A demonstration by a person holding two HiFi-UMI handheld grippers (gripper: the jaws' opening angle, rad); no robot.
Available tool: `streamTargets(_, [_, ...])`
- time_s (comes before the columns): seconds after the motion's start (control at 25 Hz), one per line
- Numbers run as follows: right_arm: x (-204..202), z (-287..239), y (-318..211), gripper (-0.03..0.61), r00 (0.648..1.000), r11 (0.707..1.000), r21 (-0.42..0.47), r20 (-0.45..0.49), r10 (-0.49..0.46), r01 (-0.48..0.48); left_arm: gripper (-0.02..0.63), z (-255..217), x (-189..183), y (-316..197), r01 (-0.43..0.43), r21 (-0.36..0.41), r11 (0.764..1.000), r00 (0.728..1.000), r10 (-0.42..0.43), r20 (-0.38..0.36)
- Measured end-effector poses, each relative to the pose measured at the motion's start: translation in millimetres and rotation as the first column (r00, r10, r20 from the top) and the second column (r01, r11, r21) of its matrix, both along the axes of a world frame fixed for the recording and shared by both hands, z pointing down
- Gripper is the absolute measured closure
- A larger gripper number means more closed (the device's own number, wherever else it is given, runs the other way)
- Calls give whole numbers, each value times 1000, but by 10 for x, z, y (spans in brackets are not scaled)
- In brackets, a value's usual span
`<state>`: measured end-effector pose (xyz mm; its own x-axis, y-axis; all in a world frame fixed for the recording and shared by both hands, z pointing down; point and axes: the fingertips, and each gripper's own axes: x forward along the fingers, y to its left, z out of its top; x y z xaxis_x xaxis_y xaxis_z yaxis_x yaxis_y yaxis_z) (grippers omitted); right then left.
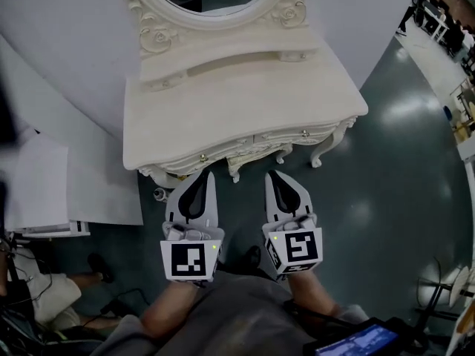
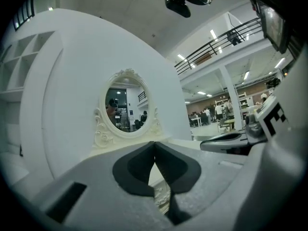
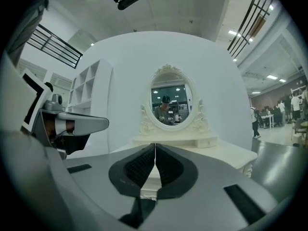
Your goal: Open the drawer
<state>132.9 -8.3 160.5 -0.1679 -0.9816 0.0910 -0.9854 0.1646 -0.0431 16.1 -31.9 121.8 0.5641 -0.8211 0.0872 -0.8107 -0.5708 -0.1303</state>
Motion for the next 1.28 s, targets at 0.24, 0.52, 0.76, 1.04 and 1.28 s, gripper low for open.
streamTargets(0.24, [-62,-19,-262,563,999,999,3,-25,-46,47,598,-98,-53,-212,54,40,998,998,-52,-47])
streamTargets(0.52, [-190,117,-612,563,993,995,-23,-58,-98,97,598,103,-194,-584,101,47,994,995,-100,-31])
streamTargets(0.76, [-139,450,-820,563,993,991,-91,-56,-104,99,598,688,-205,-880,137,-52,989,990,-137,-7])
streamTargets(1.04, [-133,962,-903,563,992,979,-167,-33,-120,113,598,1432,-239,-972,186,-141,972,983,-183,33])
streamTargets(1.28, [-175,1438,-870,563,988,956,-254,-9,-153,146,597,2097,-282,-1013,239,-244,940,971,-233,51])
